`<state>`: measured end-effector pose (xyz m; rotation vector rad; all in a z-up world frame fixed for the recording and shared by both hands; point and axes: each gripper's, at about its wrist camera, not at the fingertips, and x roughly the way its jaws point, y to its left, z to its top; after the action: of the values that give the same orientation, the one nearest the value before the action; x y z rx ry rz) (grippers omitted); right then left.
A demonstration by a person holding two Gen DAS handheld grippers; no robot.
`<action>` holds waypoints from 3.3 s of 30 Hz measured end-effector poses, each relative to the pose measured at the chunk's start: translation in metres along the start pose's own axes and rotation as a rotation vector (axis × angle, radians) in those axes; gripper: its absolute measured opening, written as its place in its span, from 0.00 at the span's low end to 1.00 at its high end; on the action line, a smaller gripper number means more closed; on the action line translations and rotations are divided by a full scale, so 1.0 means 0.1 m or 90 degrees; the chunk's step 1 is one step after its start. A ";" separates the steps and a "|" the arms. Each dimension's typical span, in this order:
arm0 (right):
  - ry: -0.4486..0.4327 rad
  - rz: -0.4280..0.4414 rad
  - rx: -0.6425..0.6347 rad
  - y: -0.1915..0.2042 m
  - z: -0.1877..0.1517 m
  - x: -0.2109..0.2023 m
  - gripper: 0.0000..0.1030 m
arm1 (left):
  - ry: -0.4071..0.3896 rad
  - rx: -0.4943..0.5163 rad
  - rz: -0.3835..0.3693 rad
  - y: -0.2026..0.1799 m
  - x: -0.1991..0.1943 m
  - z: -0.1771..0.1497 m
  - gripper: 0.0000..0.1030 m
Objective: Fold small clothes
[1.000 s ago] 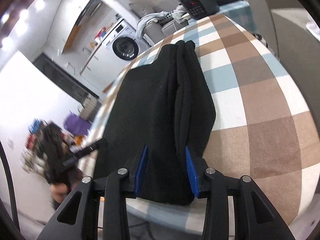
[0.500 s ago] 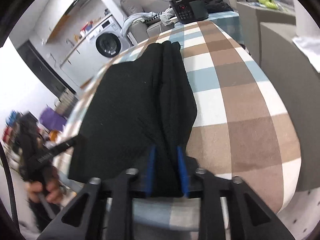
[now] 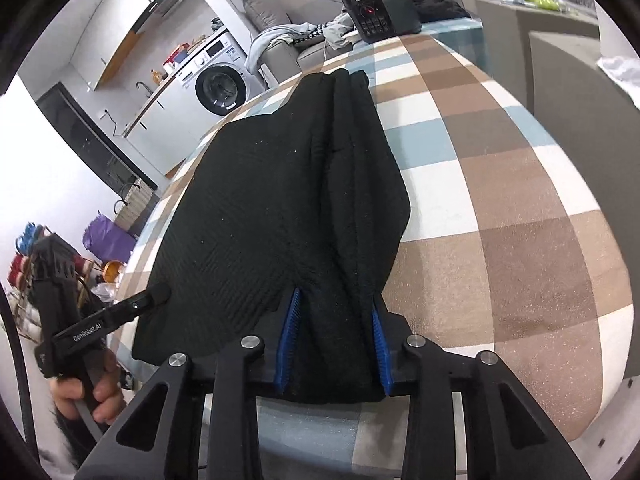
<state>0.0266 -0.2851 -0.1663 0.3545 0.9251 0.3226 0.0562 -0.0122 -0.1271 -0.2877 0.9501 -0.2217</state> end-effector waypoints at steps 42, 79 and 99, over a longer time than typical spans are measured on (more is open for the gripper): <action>-0.026 -0.058 -0.072 0.64 0.90 0.91 0.41 | -0.102 0.020 0.096 0.60 0.20 1.08 0.43; -0.267 0.012 -0.258 0.92 0.47 0.20 1.00 | -0.351 0.128 0.096 0.37 -0.61 0.46 1.00; -0.306 0.018 -0.287 0.97 0.37 0.09 1.00 | -0.364 0.130 0.096 0.42 -0.61 0.45 1.00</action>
<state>0.0505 -0.2005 -0.1112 0.0223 0.3588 0.4368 0.0612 0.0525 -0.0705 -0.0795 0.3758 -0.0865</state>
